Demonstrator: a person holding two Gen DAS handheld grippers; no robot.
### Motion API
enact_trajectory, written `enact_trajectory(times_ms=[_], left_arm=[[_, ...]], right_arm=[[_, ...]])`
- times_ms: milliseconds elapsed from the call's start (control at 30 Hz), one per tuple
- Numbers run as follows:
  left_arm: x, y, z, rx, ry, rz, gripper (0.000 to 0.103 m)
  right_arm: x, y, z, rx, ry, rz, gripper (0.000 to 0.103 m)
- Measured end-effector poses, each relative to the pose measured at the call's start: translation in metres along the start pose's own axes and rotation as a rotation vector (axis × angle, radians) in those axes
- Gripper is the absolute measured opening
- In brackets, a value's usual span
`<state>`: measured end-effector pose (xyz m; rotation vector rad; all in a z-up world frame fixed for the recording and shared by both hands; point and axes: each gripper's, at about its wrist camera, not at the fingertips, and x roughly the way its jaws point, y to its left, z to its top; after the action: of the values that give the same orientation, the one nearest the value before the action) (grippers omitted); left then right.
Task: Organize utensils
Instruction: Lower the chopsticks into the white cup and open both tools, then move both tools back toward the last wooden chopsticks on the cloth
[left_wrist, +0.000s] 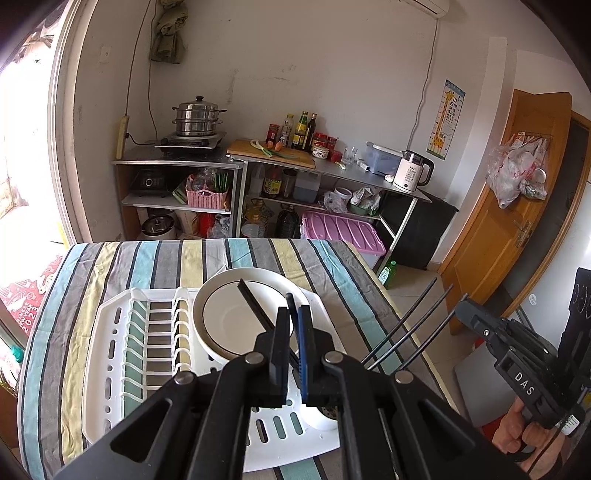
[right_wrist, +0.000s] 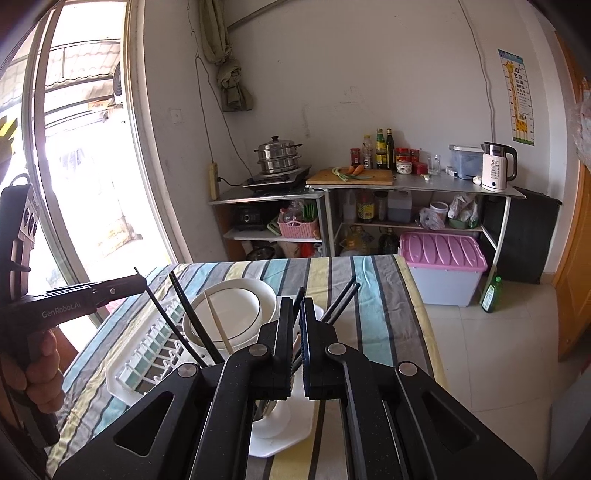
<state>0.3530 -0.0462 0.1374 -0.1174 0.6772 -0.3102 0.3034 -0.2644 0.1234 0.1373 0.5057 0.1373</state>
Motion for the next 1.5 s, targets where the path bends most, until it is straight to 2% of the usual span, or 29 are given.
enact_trajectory(times_ms=[300,433,567,767,967,1167,1500], left_arm=[[-0.003,0.003,-0.006,0.022,-0.011,0.028,0.005],[-0.005,0.003,-0.009,0.04,-0.012,0.043,0.006],[-0.012,0.005,-0.013,0.033,-0.026,0.036,0.014],[-0.033,0.01,-0.026,0.023,-0.065,0.033,0.014],[-0.061,0.013,-0.065,0.008,-0.1,0.011,0.015],[-0.077,0.011,-0.12,-0.006,-0.082,0.004,0.015],[-0.085,-0.006,-0.196,0.003,0.02,-0.006,0.017]], right_arm=[[-0.001,-0.009,0.0,0.007,0.029,0.011,0.004],[-0.006,-0.013,-0.004,0.011,0.023,0.009,0.015],[-0.014,-0.014,-0.007,0.012,0.015,0.009,0.015],[-0.037,-0.015,-0.015,0.019,-0.015,0.028,0.016],[-0.066,-0.01,-0.047,0.016,-0.029,0.048,0.016],[-0.09,-0.001,-0.092,0.011,-0.001,0.056,0.016],[-0.11,0.008,-0.147,0.007,0.075,0.061,0.016]])
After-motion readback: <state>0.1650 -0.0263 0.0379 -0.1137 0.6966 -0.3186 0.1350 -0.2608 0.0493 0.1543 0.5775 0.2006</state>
